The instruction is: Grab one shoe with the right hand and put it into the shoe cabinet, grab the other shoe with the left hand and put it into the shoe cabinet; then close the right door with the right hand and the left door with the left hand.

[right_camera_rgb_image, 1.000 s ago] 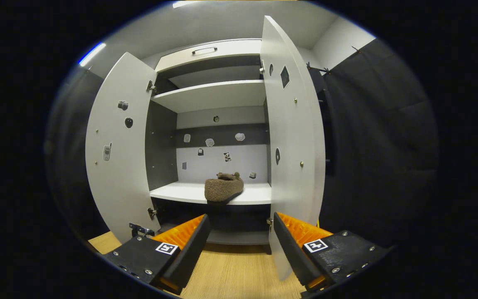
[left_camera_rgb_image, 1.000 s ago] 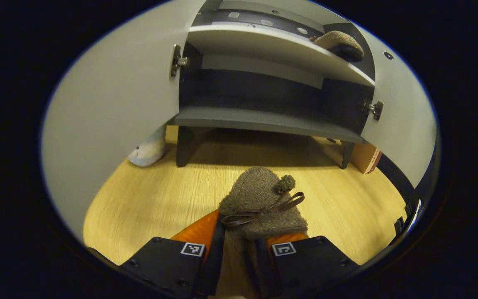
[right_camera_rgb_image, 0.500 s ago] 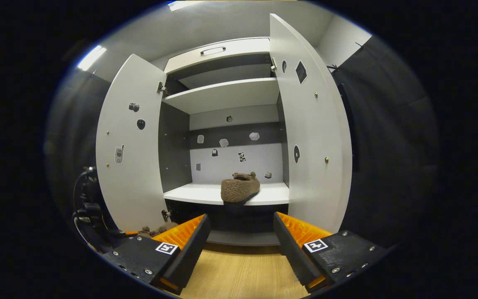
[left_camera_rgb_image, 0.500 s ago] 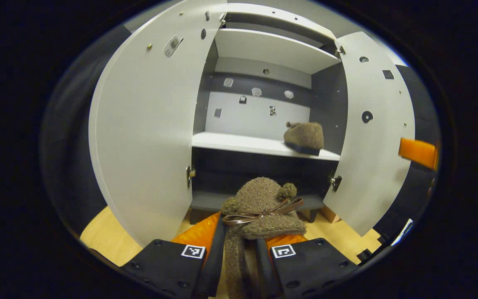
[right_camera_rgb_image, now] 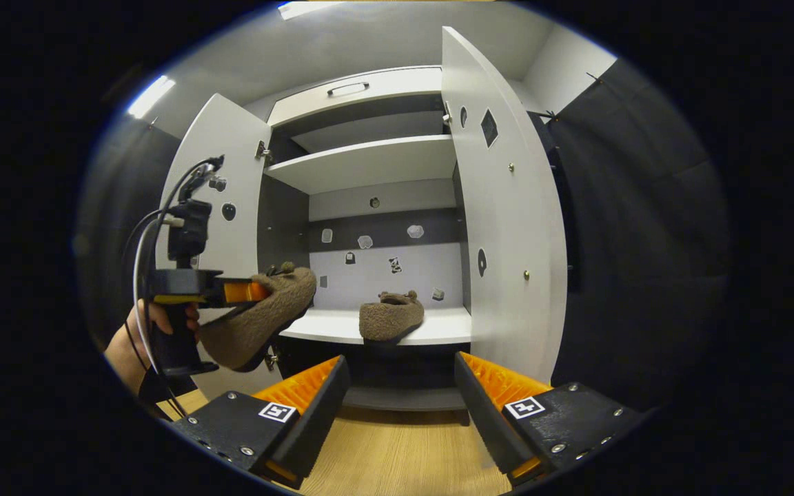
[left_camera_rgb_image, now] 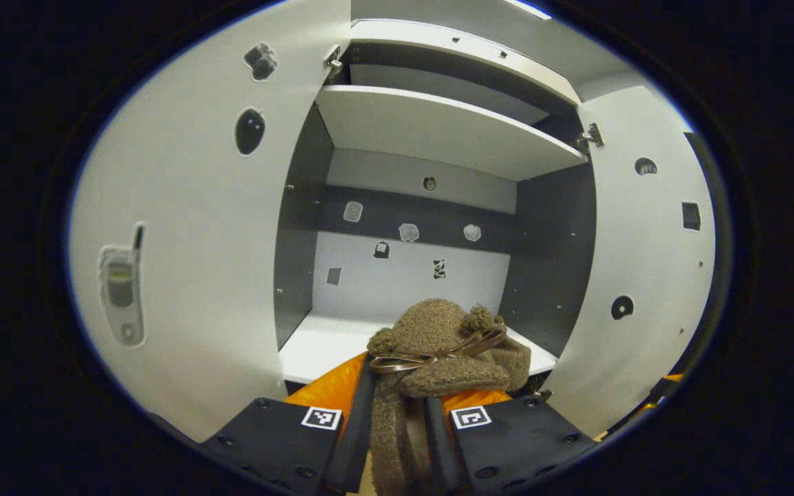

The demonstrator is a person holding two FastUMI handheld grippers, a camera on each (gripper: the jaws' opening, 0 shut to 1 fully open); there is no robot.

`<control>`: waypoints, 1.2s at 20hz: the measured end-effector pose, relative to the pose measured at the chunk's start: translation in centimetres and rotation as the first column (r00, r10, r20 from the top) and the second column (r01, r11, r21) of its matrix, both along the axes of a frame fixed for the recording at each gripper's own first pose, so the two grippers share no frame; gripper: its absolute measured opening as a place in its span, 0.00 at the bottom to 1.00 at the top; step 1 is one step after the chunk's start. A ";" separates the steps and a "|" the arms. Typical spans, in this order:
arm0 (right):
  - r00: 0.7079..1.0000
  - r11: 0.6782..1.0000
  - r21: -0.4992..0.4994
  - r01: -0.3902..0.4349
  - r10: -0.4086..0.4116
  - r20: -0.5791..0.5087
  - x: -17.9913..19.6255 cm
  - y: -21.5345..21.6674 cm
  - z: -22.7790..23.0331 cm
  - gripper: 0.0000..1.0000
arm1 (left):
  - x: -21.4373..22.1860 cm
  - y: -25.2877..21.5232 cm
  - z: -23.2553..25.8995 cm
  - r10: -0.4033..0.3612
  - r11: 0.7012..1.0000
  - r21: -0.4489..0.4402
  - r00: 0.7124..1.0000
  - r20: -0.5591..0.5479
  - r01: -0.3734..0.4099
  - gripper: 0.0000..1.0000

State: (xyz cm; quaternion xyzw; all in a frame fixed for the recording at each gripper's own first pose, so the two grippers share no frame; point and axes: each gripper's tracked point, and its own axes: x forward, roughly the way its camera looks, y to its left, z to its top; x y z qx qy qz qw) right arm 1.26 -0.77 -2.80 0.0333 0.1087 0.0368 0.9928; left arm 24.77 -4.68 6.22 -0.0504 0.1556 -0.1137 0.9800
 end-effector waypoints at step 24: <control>0.998 0.999 -0.010 0.049 -0.050 -0.030 1.4 -2.2 -1.1 0.94 | 17.6 -1.8 -15.5 0.097 0.993 0.093 0.937 -0.336 -0.070 0.67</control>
